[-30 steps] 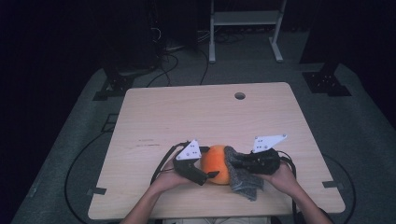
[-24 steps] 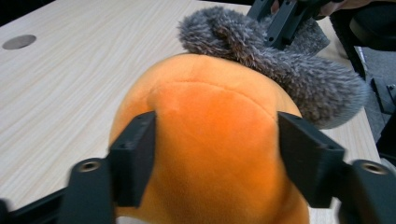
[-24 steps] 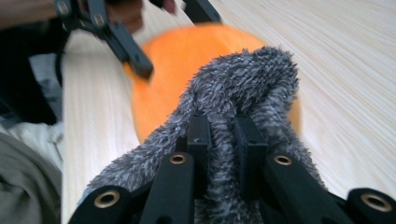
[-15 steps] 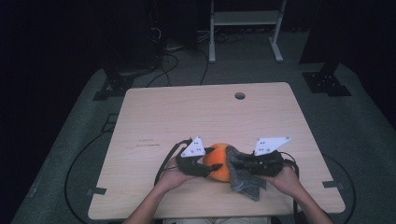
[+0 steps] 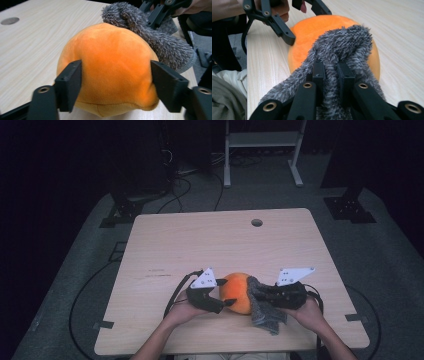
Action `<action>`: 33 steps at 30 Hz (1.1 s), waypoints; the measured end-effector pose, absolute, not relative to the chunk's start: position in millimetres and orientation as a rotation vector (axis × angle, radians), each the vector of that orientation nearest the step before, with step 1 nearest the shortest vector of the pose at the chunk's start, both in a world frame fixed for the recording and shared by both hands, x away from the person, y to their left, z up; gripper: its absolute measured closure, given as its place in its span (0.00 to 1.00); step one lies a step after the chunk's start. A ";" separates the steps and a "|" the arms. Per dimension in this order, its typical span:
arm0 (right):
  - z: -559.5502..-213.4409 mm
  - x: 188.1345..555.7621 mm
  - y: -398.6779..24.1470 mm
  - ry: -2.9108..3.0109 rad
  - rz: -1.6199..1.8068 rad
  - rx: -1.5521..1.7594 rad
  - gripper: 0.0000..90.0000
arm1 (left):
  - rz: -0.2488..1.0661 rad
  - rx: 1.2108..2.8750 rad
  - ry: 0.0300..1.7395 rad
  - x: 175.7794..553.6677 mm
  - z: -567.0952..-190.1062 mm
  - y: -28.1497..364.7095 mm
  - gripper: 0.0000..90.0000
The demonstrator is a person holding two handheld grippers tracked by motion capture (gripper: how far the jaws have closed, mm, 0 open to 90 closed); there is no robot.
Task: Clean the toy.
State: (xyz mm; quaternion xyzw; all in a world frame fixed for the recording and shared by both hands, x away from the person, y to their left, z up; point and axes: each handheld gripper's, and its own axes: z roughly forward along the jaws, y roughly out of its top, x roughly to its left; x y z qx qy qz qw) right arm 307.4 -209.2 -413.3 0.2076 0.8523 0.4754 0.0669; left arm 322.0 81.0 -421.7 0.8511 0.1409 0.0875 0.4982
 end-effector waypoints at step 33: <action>-403.2 296.1 -195.0 2.566 1.406 0.517 0.88 | 0.242 2.040 0.406 323.9 -421.3 70.9 0.12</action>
